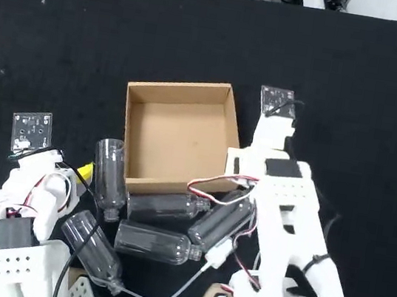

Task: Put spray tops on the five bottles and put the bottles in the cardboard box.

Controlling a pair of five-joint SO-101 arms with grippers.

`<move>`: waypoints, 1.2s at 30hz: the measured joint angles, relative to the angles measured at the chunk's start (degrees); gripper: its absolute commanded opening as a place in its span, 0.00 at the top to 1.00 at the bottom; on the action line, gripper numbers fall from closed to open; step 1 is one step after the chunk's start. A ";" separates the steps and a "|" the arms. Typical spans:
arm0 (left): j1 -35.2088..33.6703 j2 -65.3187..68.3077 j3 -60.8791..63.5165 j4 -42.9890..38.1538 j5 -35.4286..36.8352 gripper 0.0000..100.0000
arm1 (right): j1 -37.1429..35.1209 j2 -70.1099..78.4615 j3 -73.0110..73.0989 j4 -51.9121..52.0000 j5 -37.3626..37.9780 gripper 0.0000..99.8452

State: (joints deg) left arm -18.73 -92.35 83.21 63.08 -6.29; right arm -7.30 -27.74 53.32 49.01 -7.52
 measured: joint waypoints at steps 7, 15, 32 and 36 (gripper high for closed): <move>0.00 0.00 0.00 0.00 0.00 0.70 | -3.60 -0.88 -2.81 0.35 4.75 0.85; 0.00 0.09 -6.86 -0.53 0.00 0.70 | -3.69 -0.88 -5.01 -2.81 5.10 0.86; 14.86 43.52 -31.47 -10.64 2.73 0.70 | -0.79 -0.88 3.52 -11.96 5.10 0.86; 17.05 54.07 -35.96 -10.90 6.33 0.70 | -0.79 -0.88 5.36 -14.15 5.10 0.86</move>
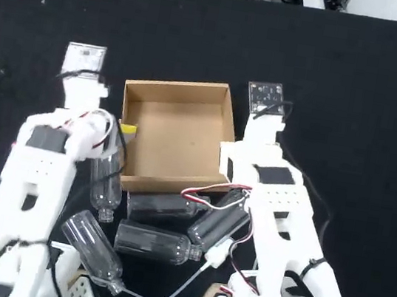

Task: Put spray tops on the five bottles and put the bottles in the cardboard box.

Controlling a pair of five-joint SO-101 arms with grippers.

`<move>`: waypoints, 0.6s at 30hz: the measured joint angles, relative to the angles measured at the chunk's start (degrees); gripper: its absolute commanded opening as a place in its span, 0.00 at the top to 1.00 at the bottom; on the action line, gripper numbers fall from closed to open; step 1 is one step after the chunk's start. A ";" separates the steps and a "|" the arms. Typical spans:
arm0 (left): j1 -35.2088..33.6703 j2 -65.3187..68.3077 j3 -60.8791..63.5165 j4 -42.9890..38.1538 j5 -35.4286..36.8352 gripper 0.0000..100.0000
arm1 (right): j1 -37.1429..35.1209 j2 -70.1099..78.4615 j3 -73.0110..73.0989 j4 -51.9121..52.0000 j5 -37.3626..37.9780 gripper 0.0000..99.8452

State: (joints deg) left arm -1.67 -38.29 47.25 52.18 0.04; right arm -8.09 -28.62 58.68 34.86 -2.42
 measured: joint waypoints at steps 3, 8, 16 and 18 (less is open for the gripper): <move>0.44 6.95 -2.02 -0.70 1.85 0.71 | 0.00 0.00 0.35 -0.44 0.00 0.86; 0.97 16.62 -3.87 -2.64 2.73 0.83 | 0.00 0.00 0.35 -0.44 0.00 0.86; 1.14 23.82 -10.46 -3.60 2.81 0.87 | -0.09 0.00 0.35 -0.44 0.00 0.86; 1.49 24.88 -12.57 -3.60 2.90 0.87 | -0.09 0.00 0.53 -0.53 0.00 0.86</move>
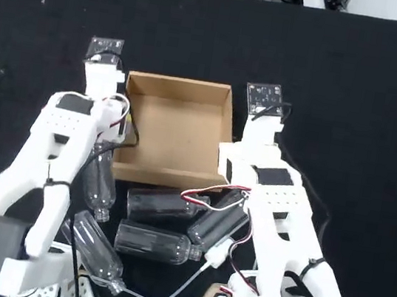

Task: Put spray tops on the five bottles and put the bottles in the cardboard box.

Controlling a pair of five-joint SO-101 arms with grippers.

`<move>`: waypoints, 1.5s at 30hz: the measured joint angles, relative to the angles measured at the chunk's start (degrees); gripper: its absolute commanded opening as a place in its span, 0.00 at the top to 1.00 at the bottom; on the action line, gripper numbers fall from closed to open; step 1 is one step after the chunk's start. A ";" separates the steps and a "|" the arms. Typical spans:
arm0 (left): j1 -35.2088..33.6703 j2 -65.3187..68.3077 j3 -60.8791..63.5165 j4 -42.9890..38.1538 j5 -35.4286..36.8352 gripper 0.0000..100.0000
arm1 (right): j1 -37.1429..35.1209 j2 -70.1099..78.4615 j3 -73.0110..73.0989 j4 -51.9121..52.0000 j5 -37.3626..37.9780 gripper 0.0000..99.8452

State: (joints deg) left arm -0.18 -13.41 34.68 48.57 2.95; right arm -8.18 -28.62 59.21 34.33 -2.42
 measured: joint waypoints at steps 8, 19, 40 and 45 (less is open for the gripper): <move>4.57 6.51 -6.77 0.00 -1.76 0.87 | 0.00 0.00 0.18 0.00 0.00 0.86; 0.35 6.77 -8.35 6.59 0.09 0.87 | 0.00 0.00 2.20 -4.13 0.00 0.86; 0.88 6.68 -14.86 13.01 0.53 0.78 | 0.00 0.00 2.46 -5.45 3.43 0.83; -3.96 2.90 -21.19 22.07 -4.48 0.73 | 0.00 -0.62 2.46 -5.45 3.43 0.83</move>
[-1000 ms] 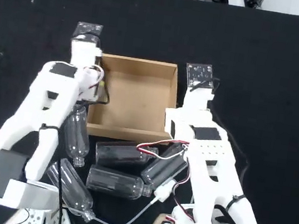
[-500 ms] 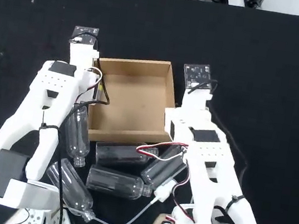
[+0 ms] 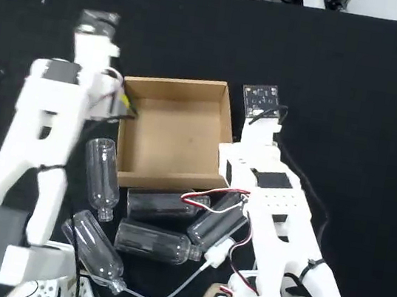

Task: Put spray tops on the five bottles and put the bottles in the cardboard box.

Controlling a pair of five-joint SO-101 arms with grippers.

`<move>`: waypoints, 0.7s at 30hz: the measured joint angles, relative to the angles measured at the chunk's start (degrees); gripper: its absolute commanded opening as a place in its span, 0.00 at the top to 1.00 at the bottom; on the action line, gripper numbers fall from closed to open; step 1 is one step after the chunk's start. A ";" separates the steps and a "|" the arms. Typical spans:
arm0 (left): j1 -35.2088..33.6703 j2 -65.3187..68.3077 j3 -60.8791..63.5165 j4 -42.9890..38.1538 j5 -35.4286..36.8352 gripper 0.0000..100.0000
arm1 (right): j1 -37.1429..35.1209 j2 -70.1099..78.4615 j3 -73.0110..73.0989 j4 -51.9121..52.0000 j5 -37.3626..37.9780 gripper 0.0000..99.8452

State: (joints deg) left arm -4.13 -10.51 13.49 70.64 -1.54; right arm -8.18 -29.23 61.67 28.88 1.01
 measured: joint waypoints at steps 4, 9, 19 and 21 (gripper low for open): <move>-5.27 -5.54 -1.05 8.18 -10.37 0.73 | 0.00 -4.40 0.00 1.76 0.00 0.83; -7.47 -9.93 2.02 15.65 -28.40 0.73 | 0.00 -8.88 2.37 2.90 0.00 0.83; -6.59 -10.20 17.41 0.00 -17.67 0.73 | 0.00 -10.46 3.25 2.90 0.00 0.83; -6.68 -10.20 19.96 -3.08 -16.62 0.73 | 0.00 -10.46 3.25 2.90 0.00 0.83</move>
State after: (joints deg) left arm -10.81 -20.70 33.45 67.56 -18.15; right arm -8.18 -39.69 64.92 31.78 1.01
